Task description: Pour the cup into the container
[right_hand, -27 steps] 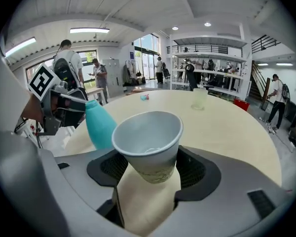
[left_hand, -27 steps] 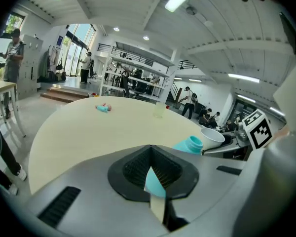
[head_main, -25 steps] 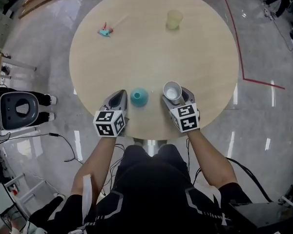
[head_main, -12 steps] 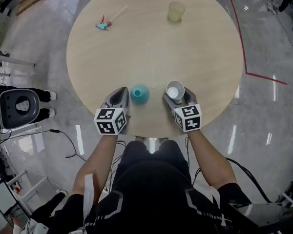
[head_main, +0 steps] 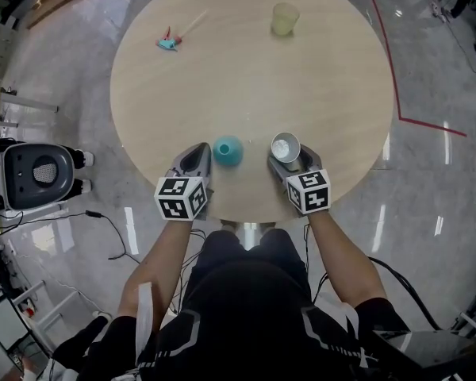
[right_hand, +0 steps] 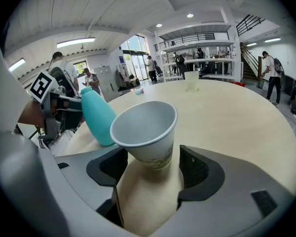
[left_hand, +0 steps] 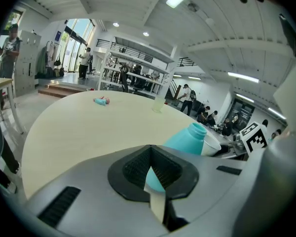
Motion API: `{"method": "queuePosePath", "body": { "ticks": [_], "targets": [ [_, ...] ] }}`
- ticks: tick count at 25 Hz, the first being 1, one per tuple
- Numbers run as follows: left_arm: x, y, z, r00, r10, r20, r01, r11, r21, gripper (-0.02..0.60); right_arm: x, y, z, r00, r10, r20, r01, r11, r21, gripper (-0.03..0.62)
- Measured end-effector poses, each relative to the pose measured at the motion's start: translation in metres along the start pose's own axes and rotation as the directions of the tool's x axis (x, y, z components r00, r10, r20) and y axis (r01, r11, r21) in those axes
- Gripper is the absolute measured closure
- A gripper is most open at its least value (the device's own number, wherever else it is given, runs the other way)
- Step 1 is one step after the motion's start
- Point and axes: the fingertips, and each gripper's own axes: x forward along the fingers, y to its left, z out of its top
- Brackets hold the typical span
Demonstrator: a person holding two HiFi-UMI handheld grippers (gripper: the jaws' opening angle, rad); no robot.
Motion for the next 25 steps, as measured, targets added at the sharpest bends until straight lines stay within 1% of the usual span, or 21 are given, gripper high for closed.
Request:
{"method": "queuePosePath", "body": {
  "ticks": [3, 5, 10, 14, 18, 22, 24, 25],
  "targets": [
    [-0.006, -0.001, 0.003, 1.000, 0.010, 0.009, -0.010, 1.000, 0.014, 0.589, -0.010, 0.004, 0.002, 1.000, 0.006, 0.017, -0.006, 1.000, -0.013, 0.286],
    [-0.010, -0.003, 0.010, 0.999, 0.011, 0.032, -0.012, 1.000, 0.021, 0.591, -0.019, 0.008, 0.009, 0.999, 0.008, 0.041, -0.006, 0.999, -0.037, 0.287],
    [-0.018, -0.016, 0.037, 0.995, -0.023, 0.096, 0.019, 0.998, 0.052, 0.589, -0.038, 0.012, 0.040, 0.991, 0.021, 0.133, -0.014, 0.998, -0.055, 0.287],
    [-0.031, -0.025, 0.059, 0.989, -0.030, 0.148, 0.022, 0.998, 0.056, 0.589, -0.060, 0.008, 0.070, 0.977, 0.005, 0.213, 0.010, 0.997, -0.071, 0.287],
    [-0.043, -0.036, 0.081, 0.981, -0.042, 0.189, 0.027, 0.996, 0.084, 0.589, -0.085, 0.013, 0.111, 0.948, 0.012, 0.319, 0.013, 0.997, -0.078, 0.287],
    [-0.056, -0.052, 0.103, 0.971, -0.067, 0.231, 0.044, 0.994, 0.103, 0.590, -0.110, 0.028, 0.152, 0.910, 0.075, 0.408, -0.042, 0.995, -0.090, 0.290],
    [-0.064, -0.059, 0.116, 0.962, -0.078, 0.260, 0.050, 0.993, 0.110, 0.589, -0.121, 0.034, 0.173, 0.883, 0.107, 0.457, -0.069, 0.993, -0.098, 0.316],
    [-0.068, -0.062, 0.125, 0.958, -0.080, 0.277, 0.049, 0.992, 0.116, 0.590, -0.126, 0.035, 0.185, 0.870, 0.114, 0.479, -0.076, 0.992, -0.098, 0.344]
  ]
}}
